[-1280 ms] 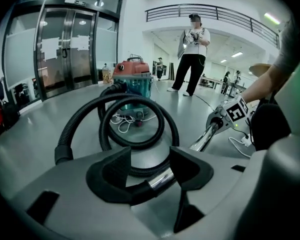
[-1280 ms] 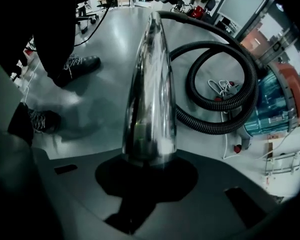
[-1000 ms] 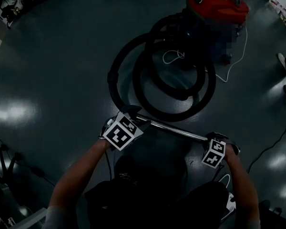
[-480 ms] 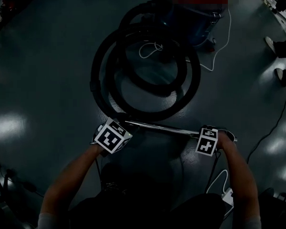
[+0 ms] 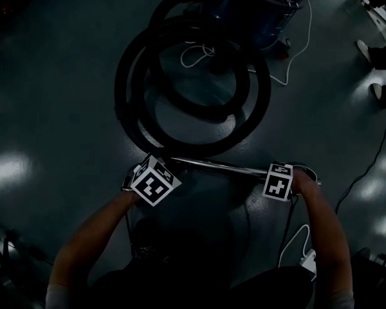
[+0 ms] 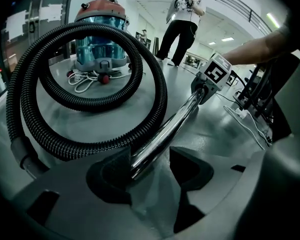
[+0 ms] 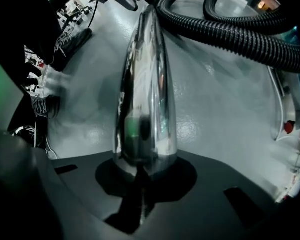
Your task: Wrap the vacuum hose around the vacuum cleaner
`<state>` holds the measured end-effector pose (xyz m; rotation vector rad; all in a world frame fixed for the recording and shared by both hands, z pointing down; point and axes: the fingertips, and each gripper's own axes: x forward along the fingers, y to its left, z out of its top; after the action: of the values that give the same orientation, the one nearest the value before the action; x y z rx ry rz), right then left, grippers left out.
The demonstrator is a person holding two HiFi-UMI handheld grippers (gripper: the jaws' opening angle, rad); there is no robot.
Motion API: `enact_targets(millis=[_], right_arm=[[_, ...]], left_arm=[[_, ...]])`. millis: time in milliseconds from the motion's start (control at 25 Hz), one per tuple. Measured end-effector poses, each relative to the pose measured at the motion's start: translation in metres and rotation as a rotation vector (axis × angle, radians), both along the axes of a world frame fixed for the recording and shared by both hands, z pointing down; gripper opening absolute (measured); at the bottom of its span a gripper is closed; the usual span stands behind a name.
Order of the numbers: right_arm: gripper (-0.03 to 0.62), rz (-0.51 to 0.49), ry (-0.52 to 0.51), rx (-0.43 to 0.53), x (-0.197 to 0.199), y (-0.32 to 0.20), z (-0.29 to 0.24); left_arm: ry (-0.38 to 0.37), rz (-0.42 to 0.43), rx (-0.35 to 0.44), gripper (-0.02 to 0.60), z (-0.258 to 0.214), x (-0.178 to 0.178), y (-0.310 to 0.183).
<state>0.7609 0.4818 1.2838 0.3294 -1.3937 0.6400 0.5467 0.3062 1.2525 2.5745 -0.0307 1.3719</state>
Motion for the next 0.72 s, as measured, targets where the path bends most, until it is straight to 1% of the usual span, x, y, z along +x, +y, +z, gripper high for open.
enact_targets(millis=[160,280,400,560,720], right_arm=[[0.066,0.002,-0.009,-0.008,0.0001,-0.0001,0.0038],[0.066,0.004,-0.015,-0.008,-0.0010,-0.0016,0.0050],[0.066,0.037,-0.033,-0.019,-0.0027,0.0018,0.0051],[0.096,0.078,-0.058,-0.016,-0.0058,0.0045,0.0038],[0.169,0.128,-0.086,0.008,-0.0090,0.0038,0.0021]], left_arm=[[0.004,0.004,0.003,0.242,0.0018,-0.0003,-0.0022],[0.004,-0.012,0.014,0.215,0.0027,-0.0012,-0.0066],[0.004,-0.022,0.011,0.215,0.0033,-0.0002,-0.0059],[-0.005,-0.029,0.016,0.215,0.0040,0.0009,-0.0052],[-0.009,-0.033,0.005,0.215,0.0047,0.0025,-0.0040]])
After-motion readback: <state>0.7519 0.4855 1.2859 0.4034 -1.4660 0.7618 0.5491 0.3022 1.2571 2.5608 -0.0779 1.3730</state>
